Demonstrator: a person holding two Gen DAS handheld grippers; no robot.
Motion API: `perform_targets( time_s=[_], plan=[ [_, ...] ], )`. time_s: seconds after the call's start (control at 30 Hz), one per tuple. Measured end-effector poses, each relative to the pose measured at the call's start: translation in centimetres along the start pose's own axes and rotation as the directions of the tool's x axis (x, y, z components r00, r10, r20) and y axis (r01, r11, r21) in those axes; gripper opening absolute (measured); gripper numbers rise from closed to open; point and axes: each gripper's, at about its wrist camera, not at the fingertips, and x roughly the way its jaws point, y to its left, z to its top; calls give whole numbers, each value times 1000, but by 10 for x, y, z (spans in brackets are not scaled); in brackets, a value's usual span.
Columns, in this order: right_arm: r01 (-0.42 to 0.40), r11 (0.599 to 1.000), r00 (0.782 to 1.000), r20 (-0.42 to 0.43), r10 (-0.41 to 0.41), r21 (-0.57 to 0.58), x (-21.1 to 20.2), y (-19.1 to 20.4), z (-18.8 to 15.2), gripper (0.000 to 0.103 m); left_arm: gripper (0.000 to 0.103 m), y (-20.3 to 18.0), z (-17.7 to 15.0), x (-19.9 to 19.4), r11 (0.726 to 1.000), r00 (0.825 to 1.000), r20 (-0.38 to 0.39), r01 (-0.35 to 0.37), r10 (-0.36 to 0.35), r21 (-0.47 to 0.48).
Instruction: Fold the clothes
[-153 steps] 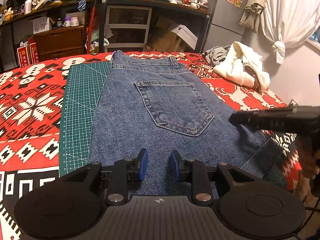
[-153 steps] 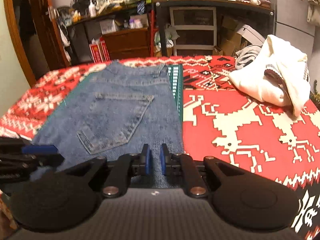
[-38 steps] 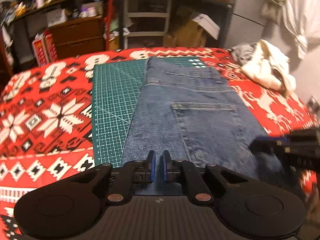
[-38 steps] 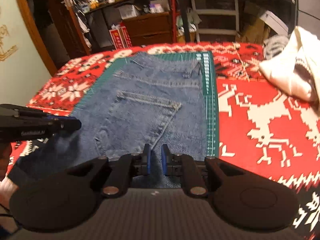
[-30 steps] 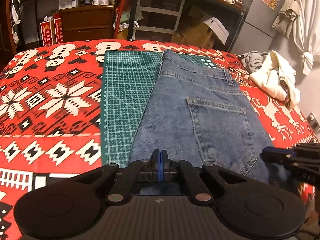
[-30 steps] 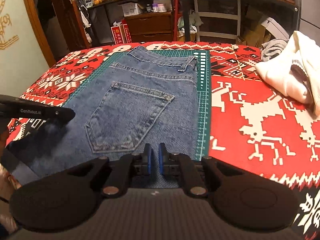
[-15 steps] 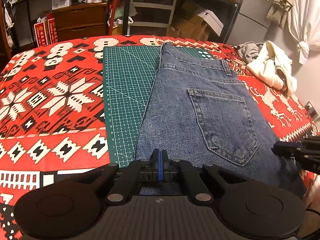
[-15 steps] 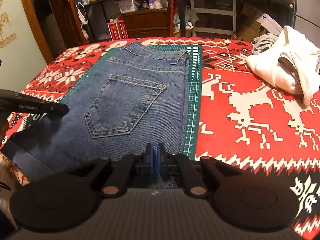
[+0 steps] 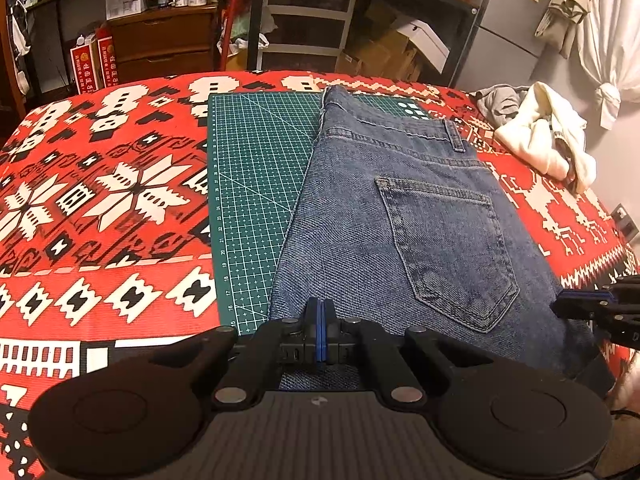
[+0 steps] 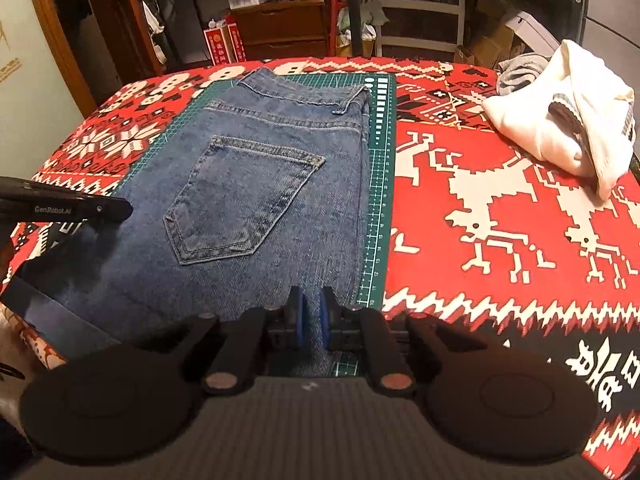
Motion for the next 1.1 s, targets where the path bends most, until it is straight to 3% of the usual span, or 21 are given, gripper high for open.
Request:
perform_targets(
  time_s=[0.07, 0.2, 0.33, 0.53, 0.6, 0.7, 1.1],
  plan=[
    [-7, 1000, 1000, 8, 7, -16, -4, 4, 6, 14, 3, -1, 0, 0, 1000, 1000, 0, -5, 5, 8],
    [-41, 997, 998, 52, 45, -60, -4, 21, 28, 28, 3, -4, -2, 0, 1000, 1000, 3, -12, 12, 14],
    [-33, 993, 996, 81, 43, -117, 14, 41, 51, 29, 3, -4, -2, 0, 1000, 1000, 3, -12, 12, 14],
    [-6, 996, 995, 94, 14, -89, 56, 44, 73, 29, 3, -2, -2, 0, 1000, 1000, 4, -5, 5, 1],
    [28, 997, 996, 87, -21, -77, 68, 37, 73, 22, 3, -3, -2, 0, 1000, 1000, 5, -6, 6, 3],
    [19, 998, 994, 105, -13, -56, 71, 23, 69, 8, 3, -2, -2, 0, 1000, 1000, 5, -3, 3, 1],
    [18, 1000, 994, 104, -19, 7, 49, -8, 42, 6, 3, -3, -1, 0, 1000, 1000, -4, -3, 3, 4]
  ],
)
